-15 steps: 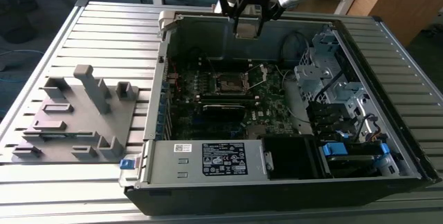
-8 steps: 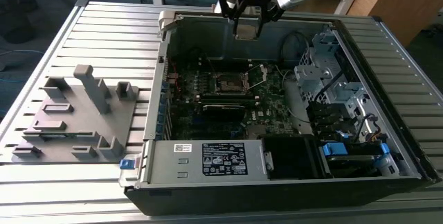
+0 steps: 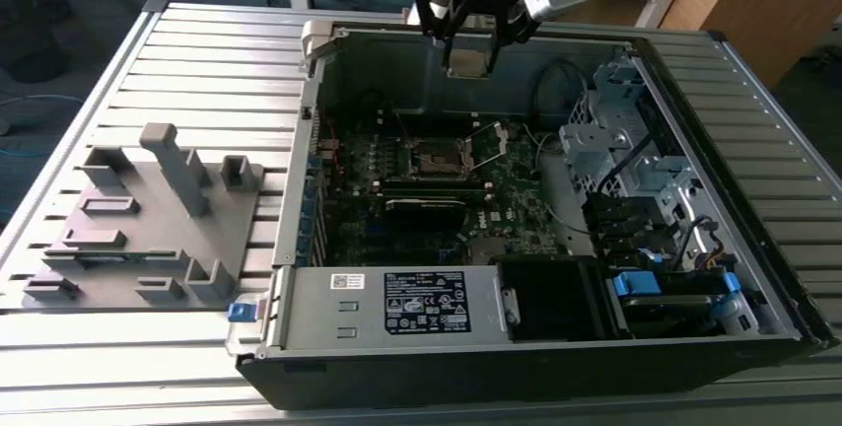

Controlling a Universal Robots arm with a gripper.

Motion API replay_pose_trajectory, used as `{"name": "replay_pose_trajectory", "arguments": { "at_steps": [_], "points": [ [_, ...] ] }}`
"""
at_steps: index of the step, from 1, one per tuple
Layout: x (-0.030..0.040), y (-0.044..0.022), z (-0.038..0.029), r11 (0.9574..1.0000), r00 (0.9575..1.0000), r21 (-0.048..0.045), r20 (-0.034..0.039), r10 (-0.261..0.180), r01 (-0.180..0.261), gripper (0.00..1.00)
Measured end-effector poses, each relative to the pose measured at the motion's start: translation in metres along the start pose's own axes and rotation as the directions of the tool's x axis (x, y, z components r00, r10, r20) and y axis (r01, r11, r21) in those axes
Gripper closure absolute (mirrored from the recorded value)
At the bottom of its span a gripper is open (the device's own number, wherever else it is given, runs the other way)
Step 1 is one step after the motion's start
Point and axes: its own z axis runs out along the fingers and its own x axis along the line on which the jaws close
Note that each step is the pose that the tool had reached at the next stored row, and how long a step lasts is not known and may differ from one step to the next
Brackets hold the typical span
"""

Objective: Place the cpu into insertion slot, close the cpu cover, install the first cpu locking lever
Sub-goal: 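Place the cpu into insertion slot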

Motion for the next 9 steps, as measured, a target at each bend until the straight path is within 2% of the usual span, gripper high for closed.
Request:
{"name": "replay_pose_trajectory", "arguments": {
  "at_steps": [9],
  "points": [
    [0.0, -0.0002, 0.0021, 1.0, 1.0, -0.0003, 0.0001, 0.0, 0.0, 0.46]
  ]
}}
